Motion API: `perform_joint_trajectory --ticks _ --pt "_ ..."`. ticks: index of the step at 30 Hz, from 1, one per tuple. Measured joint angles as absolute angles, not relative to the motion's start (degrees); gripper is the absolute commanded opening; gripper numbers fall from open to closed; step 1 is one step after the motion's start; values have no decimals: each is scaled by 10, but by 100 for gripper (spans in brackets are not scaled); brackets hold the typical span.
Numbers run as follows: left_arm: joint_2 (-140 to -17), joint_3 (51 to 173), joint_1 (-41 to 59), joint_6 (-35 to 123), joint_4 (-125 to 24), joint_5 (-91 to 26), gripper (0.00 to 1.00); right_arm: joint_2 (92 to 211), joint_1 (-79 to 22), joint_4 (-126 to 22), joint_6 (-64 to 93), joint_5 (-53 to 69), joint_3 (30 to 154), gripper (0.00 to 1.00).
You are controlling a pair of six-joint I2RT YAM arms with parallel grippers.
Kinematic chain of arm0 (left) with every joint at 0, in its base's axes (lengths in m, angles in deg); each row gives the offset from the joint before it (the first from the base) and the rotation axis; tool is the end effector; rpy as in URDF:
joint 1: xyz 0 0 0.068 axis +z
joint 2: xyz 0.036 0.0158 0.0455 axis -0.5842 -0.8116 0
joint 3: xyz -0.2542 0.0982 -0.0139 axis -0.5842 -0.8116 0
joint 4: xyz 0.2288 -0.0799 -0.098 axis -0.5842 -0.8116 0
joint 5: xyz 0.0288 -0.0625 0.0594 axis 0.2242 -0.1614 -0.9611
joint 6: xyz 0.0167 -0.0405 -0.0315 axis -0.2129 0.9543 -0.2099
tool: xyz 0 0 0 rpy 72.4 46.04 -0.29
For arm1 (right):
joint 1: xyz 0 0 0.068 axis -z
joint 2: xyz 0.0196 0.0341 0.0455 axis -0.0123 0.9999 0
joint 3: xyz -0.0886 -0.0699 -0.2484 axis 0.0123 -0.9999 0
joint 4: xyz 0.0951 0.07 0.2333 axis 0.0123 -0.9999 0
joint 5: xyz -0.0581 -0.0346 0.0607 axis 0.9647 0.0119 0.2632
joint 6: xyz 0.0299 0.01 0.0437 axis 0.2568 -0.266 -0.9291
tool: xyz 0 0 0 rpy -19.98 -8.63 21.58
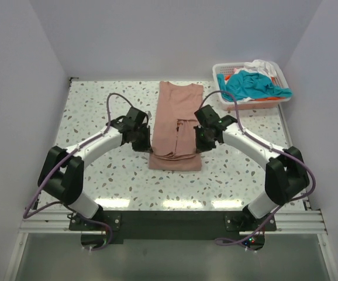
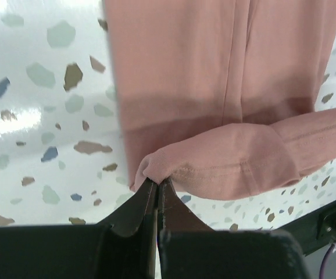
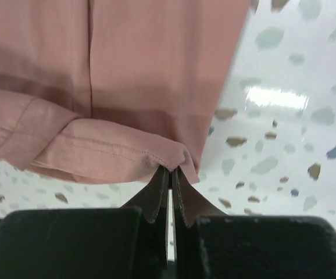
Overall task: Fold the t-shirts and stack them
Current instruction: Fold the tshirt
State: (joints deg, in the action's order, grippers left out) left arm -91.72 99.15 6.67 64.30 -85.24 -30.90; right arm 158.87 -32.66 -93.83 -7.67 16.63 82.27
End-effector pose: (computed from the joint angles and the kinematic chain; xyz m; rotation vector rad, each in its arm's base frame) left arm 0.2669 -0.1552 0.2143 -0.0189 2.7503 -0.5525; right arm 0.2585 0.1695 0.2388 -0.0962 2.7454 0.2927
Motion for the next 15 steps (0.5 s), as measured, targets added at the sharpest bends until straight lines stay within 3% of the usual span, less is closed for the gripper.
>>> perform_joint_trajectory --ticks 15 --pt "-1166 1264 150 621 -825 -253 0 1814 -230 -926 -23 163 1071 0"
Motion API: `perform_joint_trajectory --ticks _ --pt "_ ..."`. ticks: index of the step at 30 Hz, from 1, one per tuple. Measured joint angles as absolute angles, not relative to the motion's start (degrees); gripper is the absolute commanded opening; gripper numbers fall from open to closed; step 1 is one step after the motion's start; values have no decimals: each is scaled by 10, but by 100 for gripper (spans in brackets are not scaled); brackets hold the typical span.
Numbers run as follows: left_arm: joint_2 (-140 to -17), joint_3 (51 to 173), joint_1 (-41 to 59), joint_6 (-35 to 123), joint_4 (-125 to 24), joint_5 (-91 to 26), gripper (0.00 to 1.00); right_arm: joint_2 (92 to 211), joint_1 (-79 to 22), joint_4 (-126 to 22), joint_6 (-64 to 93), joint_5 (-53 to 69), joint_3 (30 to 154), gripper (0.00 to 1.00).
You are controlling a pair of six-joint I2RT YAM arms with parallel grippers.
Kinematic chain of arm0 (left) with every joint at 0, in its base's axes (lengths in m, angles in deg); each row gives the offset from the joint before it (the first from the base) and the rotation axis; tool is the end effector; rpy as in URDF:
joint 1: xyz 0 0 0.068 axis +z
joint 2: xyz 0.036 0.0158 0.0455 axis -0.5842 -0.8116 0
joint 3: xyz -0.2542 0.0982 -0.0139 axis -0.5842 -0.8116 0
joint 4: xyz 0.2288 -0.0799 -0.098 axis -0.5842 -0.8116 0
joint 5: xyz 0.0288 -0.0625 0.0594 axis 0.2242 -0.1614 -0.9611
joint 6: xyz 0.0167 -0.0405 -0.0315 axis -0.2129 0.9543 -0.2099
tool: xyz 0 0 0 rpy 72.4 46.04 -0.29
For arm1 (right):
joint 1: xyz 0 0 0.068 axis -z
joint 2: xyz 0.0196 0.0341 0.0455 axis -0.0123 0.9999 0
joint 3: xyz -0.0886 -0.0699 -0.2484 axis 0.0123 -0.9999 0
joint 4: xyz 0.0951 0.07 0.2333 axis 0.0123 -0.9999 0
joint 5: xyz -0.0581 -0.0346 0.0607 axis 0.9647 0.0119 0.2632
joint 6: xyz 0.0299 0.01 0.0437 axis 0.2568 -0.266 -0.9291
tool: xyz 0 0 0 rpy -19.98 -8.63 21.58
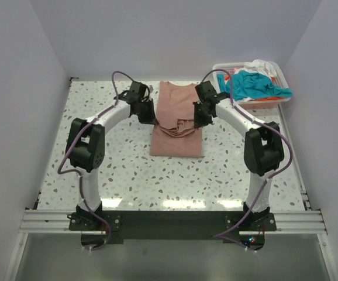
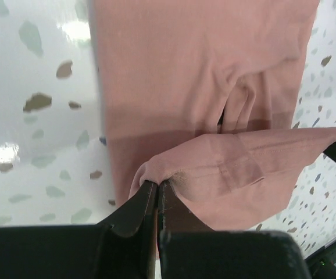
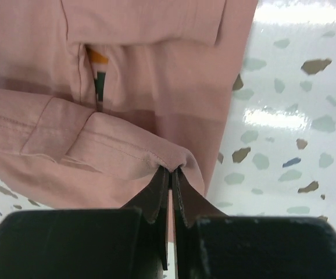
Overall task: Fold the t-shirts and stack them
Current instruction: Fold the tshirt
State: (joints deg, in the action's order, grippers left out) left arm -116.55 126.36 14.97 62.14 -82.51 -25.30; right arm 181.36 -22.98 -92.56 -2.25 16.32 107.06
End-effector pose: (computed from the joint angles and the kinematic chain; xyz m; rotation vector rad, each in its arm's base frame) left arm 0.3993 -0.1615 0.2081 -0.1104 2.6511 -0.6617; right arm 0.3830 0.1676 0.2341 0.0047 2.6712 0.2564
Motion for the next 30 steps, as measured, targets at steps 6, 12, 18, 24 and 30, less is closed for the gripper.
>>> perform_joint_trajectory --ticks 6,12,18,24,30 --pt "-1239 1364 176 612 -833 -229 0 1857 -209 -940 -20 162 1137 0" --pt "-1285 1418 190 609 -841 -206 0 1888 -200 -958 -21 165 1175 0" --pt "-1324 1456 195 607 -851 -180 0 1910 -196 -978 -24 171 1189 0" --pt "-1345 1473 200 600 -856 -166 0 1924 -194 -991 -29 182 1213 0" --pt "-1350 1483 206 594 -864 -166 46 1939 -193 -1002 -30 194 1237 8"
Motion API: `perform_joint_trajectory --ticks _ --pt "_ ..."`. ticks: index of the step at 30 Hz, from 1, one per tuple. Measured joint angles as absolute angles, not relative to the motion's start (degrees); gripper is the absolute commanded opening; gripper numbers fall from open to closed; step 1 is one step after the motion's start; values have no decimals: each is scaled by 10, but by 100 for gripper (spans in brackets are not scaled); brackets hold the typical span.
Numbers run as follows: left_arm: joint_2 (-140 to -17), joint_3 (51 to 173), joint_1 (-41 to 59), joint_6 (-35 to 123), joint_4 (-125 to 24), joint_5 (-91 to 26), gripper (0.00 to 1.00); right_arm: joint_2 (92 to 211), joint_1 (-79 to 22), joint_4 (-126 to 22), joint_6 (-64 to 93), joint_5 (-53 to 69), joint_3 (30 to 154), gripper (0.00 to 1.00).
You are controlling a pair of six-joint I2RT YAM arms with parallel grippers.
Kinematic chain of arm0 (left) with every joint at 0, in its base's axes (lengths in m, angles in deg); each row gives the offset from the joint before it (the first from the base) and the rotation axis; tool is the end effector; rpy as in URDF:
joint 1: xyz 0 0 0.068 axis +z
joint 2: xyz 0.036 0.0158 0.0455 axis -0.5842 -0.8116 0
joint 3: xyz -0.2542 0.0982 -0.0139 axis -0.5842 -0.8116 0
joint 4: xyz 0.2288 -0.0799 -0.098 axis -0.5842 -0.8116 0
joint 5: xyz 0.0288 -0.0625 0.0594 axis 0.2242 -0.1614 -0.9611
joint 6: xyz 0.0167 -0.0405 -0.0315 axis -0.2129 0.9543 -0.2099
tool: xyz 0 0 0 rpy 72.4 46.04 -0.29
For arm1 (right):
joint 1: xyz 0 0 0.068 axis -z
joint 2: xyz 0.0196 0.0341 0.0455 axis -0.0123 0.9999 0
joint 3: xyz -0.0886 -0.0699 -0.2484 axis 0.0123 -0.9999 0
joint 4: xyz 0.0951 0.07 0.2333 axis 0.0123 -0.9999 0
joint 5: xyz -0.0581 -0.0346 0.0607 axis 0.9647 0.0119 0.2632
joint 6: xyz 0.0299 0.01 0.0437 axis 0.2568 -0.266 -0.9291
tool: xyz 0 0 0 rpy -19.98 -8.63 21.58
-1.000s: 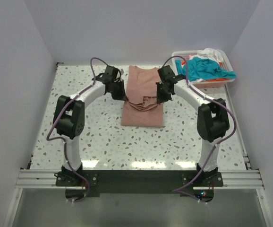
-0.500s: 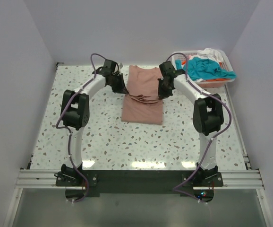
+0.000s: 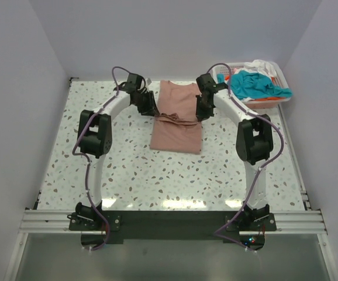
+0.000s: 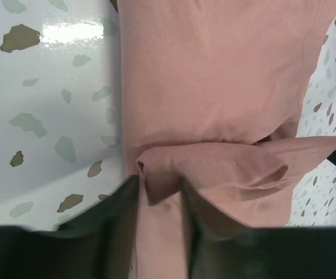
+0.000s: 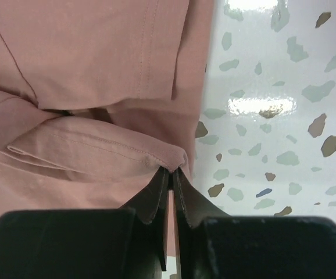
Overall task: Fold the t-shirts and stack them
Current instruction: Fold the tshirt
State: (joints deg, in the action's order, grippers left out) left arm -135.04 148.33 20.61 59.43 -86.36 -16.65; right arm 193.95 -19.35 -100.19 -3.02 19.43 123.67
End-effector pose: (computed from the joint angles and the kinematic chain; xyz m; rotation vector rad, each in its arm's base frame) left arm 0.4821 -0.1454 0.1783 -0.1183 2.6439 -0.8047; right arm 0.4373 0.1572 0.2220 0.1245 2.7101 0.1421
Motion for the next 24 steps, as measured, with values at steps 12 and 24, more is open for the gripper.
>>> perform_joint_trajectory --ticks 12,24 --pt "-1325 1446 212 580 -863 -205 67 1934 -188 -1015 -16 214 1290 61" --pt "-1212 1255 209 564 -840 -201 67 1895 -196 -995 -14 128 1173 60"
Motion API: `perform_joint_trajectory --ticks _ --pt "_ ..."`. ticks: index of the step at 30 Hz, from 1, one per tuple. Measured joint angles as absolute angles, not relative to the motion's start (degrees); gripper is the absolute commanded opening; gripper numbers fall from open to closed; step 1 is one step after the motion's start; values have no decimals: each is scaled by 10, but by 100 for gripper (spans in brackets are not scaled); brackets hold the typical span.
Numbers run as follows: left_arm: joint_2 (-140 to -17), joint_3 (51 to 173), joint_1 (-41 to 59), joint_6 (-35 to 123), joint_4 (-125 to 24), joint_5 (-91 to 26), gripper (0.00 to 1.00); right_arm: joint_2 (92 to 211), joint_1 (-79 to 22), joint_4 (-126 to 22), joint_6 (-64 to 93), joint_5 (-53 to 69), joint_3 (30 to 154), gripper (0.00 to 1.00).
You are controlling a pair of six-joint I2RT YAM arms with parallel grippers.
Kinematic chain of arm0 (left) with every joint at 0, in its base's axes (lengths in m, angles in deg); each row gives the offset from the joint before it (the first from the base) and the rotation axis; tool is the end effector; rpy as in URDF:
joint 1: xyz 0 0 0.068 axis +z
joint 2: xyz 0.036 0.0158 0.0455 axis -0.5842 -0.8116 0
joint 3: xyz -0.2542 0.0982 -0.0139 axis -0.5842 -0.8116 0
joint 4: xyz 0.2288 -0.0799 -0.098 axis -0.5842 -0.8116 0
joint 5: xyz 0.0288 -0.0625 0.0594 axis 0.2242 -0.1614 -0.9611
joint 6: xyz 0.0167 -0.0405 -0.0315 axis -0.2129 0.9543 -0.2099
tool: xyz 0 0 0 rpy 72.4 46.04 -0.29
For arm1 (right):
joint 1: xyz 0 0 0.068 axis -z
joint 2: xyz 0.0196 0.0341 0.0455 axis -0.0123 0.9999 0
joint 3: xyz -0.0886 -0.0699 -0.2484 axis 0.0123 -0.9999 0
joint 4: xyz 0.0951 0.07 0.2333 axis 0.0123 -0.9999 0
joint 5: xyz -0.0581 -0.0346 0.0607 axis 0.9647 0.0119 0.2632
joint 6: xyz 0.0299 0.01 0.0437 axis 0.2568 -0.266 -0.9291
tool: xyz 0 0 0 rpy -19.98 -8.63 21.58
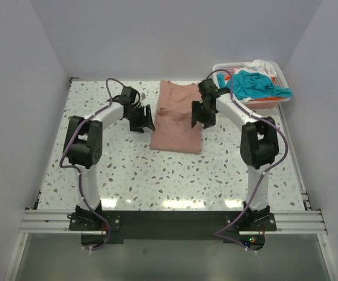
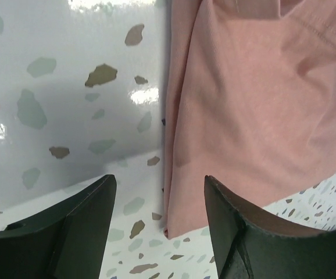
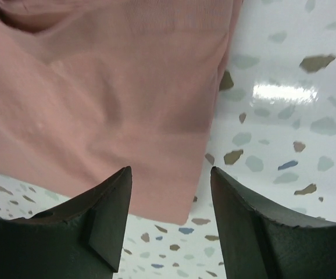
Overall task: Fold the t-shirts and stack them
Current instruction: Fold the tshirt
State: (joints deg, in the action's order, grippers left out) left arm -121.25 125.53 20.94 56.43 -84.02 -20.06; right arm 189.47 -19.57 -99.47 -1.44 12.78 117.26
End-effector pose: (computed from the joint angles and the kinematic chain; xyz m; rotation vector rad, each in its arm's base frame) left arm 0.4140 -0.1223 0.1695 -0.1148 2.7489 -0.6836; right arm 0.4162 0.1557 0.2234 0.0490 2.7633 0.2756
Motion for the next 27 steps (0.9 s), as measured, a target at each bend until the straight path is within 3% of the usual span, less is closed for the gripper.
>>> perform_joint_trajectory --ticks 6,27 --pt "-1185 1213 209 564 -823 -197 66 1846 -196 -979 -19 91 1063 59" --pt "-1126 1100 203 577 -773 -183 64 1751 -197 -873 -80 41 858 51"
